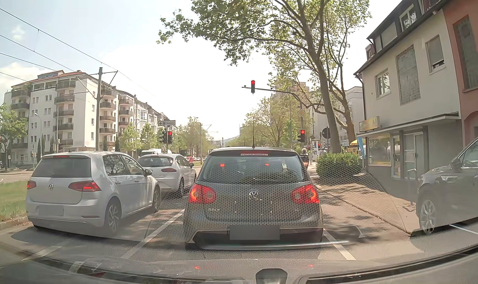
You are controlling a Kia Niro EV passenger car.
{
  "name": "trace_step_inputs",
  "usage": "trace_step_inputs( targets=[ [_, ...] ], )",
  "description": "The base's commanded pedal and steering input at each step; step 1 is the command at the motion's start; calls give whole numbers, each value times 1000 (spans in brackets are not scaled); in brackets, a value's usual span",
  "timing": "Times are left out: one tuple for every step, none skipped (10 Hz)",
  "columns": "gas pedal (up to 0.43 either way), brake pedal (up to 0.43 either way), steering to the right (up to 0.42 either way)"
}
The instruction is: Follow the waypoints while adhering to traffic rules and regulations
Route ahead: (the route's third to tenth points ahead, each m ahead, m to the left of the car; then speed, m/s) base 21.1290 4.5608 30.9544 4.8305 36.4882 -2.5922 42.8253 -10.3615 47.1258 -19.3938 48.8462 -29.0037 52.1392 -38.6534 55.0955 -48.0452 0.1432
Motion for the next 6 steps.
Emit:
trace_step_inputs(
  targets=[
    [0, 165, -7],
    [0, 165, -8],
    [0, 165, -8],
    [0, 171, -7],
    [0, 183, -7],
    [0, 195, -8]
  ],
)
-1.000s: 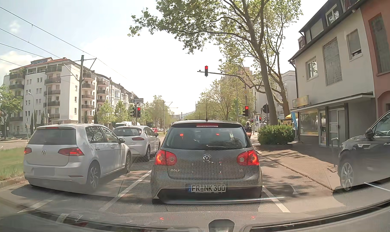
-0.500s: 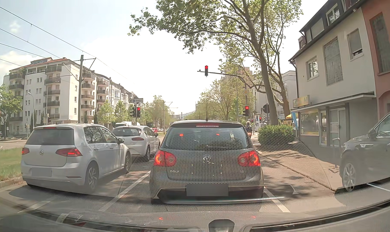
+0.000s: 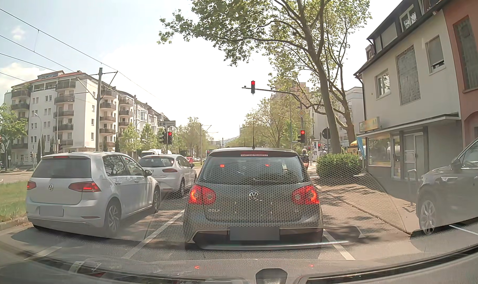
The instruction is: Follow the waypoints while adhering to traffic rules and regulations
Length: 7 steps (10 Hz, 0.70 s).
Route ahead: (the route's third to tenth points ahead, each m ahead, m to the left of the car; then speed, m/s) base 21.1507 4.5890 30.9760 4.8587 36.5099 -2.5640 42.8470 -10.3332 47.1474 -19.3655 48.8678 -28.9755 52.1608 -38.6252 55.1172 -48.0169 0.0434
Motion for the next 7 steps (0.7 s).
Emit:
trace_step_inputs(
  targets=[
    [0, 207, -8],
    [0, 213, -8],
    [0, 220, -8],
    [0, 220, -8],
    [0, 226, -8],
    [0, 226, -8],
    [0, 232, -8]
  ],
)
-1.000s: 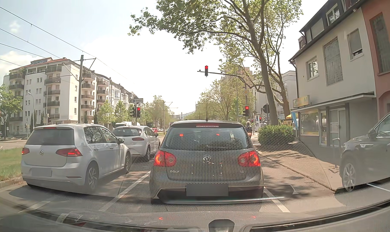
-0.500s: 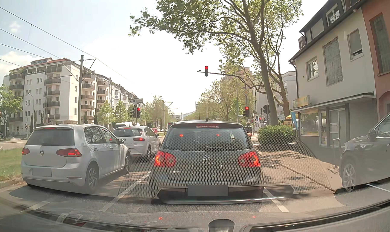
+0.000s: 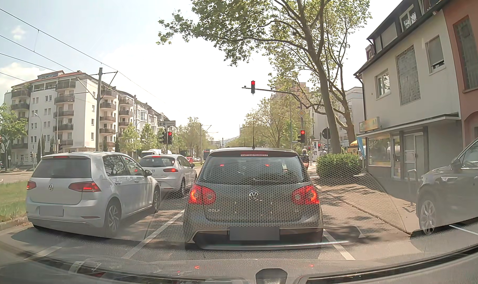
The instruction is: Follow the waypoints while adhering to traffic rules and regulations
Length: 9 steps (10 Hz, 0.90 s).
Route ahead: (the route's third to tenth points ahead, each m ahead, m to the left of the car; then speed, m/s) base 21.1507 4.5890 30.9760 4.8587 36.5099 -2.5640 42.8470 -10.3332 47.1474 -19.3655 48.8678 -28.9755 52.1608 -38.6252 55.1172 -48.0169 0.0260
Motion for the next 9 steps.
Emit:
trace_step_inputs(
  targets=[
    [0, 232, -8],
    [0, 232, -8],
    [0, 232, -8],
    [0, 238, -8],
    [0, 238, -8],
    [0, 238, -8],
    [0, 244, -8],
    [0, 244, -8],
    [0, 244, -8]
  ],
)
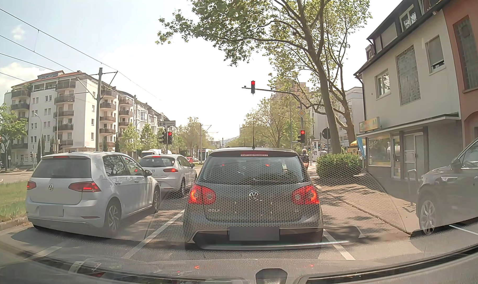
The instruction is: Follow the waypoints while adhering to traffic rules and regulations
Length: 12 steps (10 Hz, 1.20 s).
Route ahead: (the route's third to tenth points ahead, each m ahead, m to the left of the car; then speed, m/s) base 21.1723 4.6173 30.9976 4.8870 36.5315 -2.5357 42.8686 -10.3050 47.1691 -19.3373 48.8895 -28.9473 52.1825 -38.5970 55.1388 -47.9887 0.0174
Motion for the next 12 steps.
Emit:
trace_step_inputs(
  targets=[
    [0, 244, -8],
    [0, 244, -8],
    [0, 244, -8],
    [0, 244, -8],
    [0, 244, -8],
    [0, 244, -8],
    [0, 244, -8],
    [0, 244, -8],
    [0, 244, -8],
    [0, 244, -8],
    [0, 244, -8],
    [0, 244, -8]
  ],
)
